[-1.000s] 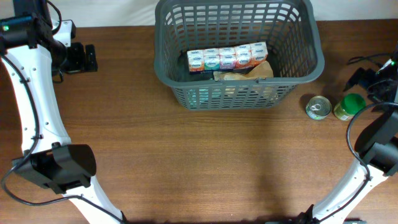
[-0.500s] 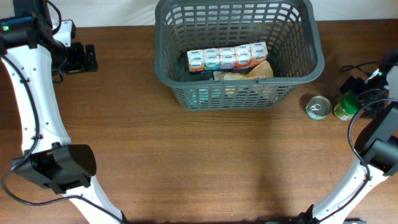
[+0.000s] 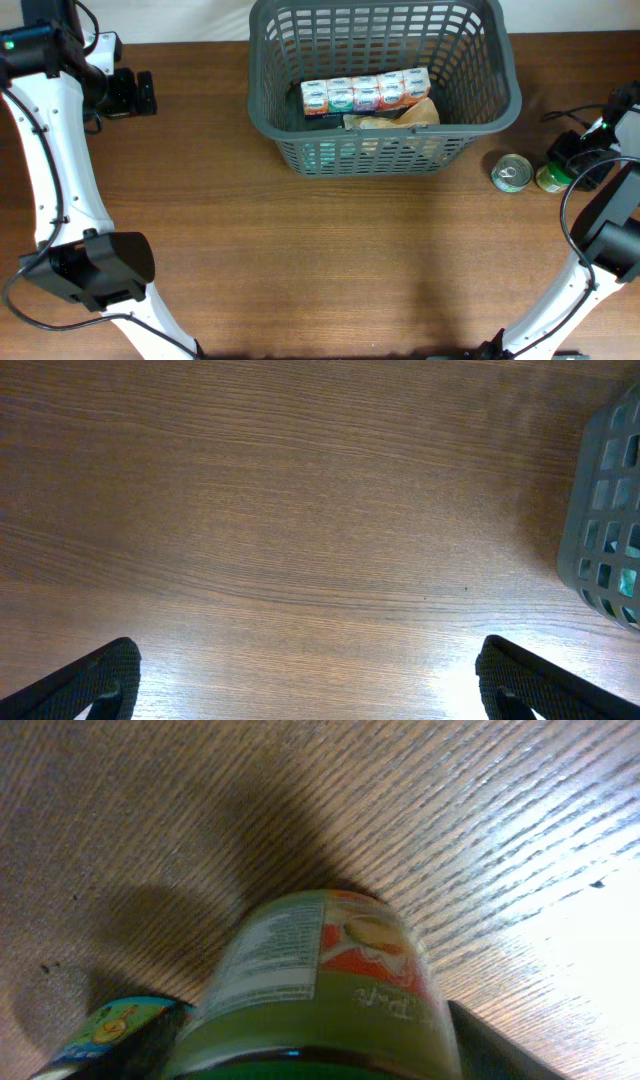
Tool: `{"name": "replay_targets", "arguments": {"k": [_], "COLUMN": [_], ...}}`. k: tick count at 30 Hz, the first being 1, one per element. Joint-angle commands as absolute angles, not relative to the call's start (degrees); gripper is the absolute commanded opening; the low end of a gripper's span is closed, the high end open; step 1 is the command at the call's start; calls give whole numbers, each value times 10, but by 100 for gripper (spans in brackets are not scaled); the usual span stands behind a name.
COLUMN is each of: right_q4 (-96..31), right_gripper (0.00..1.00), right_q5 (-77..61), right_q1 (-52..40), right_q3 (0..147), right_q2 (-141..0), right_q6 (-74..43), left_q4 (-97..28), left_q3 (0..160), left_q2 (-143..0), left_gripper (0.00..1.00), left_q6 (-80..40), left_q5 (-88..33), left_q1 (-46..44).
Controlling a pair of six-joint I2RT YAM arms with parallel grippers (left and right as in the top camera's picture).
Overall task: Pack container
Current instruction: 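Reach the right gripper to the green-lidded jar and grasp it, then lift the green-lidded jar into the basket and release it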
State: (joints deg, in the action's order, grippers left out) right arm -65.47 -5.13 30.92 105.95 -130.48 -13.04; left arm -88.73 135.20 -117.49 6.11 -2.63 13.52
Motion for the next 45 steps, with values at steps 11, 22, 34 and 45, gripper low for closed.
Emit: {"name": "replay_targets", "arguments": {"k": [11,22,34,45], "right_q4": [-687,-773,-720,-743], "right_gripper": [34,33,32,29], "right_q5": [-103,-135,-73,-31], "right_q1": [303,270,-39,-67], "right_q3": [1086,1318,1317,1305], "right_q2": [-1260,-995,-932,-1229], "right_q6": [-129,-125,-64,-62], "left_q4": [-888,-888,-888,-888], "left_q3": [1350,1350,1350,1350], "left_q2": [-1174,-1174,-1174,-1174], "left_gripper": [99,99,99,99], "left_q6": [52,52,52,52], "left_q5": [-33,-33,-33,-33], "left_q1": [136,136,136,136]}}
